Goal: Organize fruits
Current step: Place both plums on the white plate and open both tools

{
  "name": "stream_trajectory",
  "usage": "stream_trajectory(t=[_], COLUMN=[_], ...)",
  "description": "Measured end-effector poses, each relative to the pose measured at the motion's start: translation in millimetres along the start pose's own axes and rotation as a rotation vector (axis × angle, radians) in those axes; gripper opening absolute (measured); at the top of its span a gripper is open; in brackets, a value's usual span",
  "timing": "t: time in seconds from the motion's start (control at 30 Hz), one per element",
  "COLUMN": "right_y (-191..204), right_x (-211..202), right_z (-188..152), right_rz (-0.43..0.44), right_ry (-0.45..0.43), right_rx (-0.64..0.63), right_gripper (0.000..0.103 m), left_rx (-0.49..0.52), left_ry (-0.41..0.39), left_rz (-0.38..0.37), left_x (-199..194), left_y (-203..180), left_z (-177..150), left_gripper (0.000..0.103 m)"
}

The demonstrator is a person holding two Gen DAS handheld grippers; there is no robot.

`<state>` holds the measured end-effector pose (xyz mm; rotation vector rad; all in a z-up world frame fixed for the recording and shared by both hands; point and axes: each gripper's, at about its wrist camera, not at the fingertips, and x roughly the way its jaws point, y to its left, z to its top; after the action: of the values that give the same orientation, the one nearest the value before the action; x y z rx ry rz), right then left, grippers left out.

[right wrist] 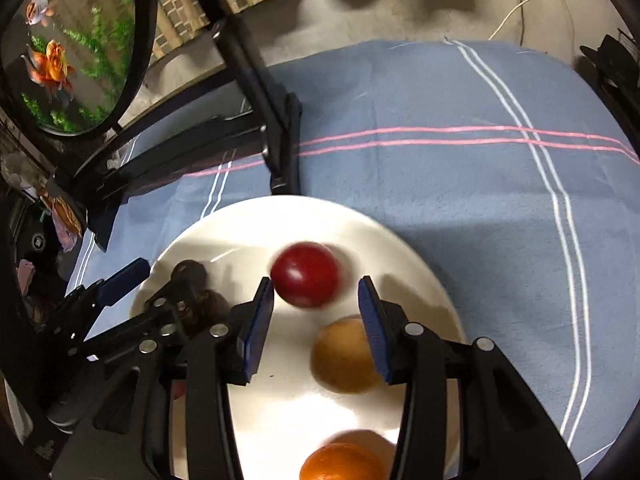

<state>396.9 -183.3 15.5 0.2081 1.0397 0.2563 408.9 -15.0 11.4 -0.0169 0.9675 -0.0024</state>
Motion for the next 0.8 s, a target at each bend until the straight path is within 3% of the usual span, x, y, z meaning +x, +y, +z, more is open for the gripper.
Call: stream_trajectory(t=[0.33,0.37,0.43,0.53,0.63,0.8], right_y=[-21,-22,-23,-27,-25,-12], right_x=[-65,-79,-103,-134,-162,-187], right_z=[-36,-45,-63,-90,-125,-194], right_rz=[0.137,0.157,0.182,0.197,0.184,0.028], right_ry=[-0.051,-0.064,-0.096,-0.145,-0.172,-0.213], right_rx=[0.065,0.064,0.07,0.062,0.022,-0.121], right_gripper=[0.046,0.048,0.064,0.064,0.064,0.064], left_rx=[0.008,0.015,0.041,0.071,0.085,0.102], left_ry=[-0.001,-0.014,-0.05,-0.096,-0.146,-0.19], left_rz=[-0.064,-0.072,-0.081,-0.068,-0.061,-0.055], left_x=[-55,-66,-90,-119,-149,-182], left_y=[4,4,2,2,4,7], left_z=[-27,-33,-47,-67,-94,-154], left_gripper=[0.077,0.079,0.081,0.082,0.083,0.084])
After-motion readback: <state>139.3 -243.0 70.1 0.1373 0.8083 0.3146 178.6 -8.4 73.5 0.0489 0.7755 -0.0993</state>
